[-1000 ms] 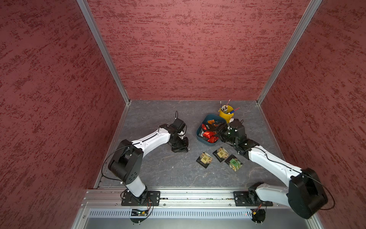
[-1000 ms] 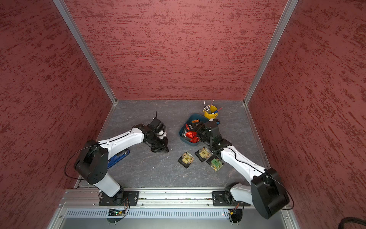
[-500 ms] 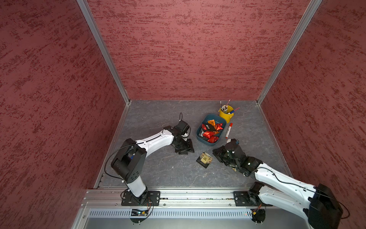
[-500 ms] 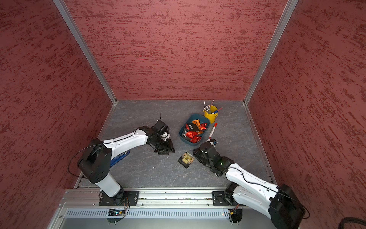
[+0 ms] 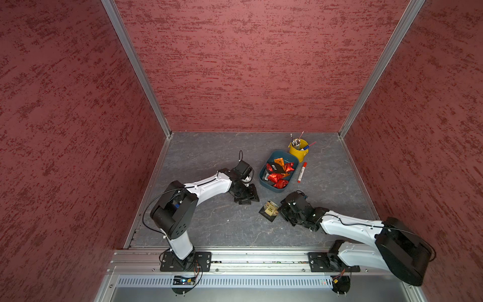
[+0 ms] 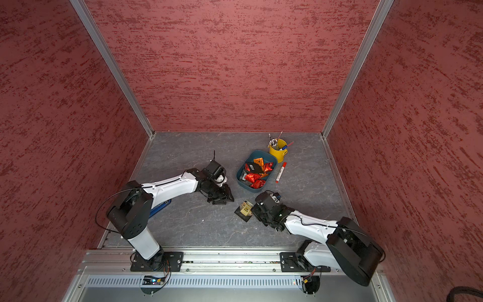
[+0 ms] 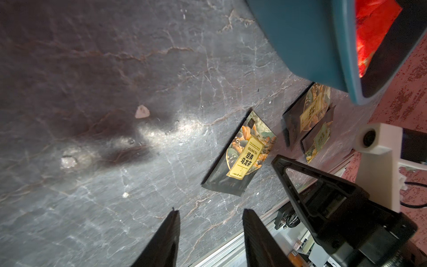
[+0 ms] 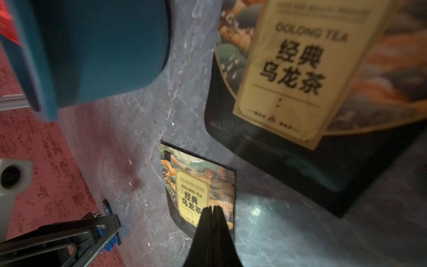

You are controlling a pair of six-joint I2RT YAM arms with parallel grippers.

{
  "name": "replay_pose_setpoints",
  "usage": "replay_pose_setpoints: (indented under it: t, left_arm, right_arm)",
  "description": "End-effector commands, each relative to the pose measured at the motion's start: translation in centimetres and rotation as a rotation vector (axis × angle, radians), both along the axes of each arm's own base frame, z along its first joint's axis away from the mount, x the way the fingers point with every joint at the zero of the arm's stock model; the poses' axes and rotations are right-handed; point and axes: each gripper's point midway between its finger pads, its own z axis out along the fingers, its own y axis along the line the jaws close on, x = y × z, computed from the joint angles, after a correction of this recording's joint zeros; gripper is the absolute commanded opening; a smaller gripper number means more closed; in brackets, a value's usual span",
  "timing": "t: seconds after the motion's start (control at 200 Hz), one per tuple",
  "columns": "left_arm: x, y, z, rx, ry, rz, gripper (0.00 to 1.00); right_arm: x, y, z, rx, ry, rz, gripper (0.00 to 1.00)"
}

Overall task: Put the tea bags into the storage box
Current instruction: Pick up the tea bag from the center of the board.

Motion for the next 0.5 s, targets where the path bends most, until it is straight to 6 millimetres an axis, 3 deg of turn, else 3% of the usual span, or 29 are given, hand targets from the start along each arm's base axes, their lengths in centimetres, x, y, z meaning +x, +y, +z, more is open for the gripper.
replay_pose_setpoints:
  t: [0.0, 0.25, 0.491]
  left_arm:
    - [0.2, -0.8, -0.2, -0.019, 0.005, -0.011, 0.49]
    - [0.2, -1.7, -0.8, -0.028, 0.035, -0.034, 0.49]
    - [0.1, -2.6, -1.6, -0.025, 0.057, -0.057, 0.49]
  right_arm:
    - [0.3, 1.5, 0.6, 0.049, -0.002, 0.009, 0.00]
    - [-0.9, 0.1, -1.2, -0.039, 0.093, -0.037, 0.00]
    - [-1.2, 0.3, -2.1, -0.056, 0.132, -0.027, 0.00]
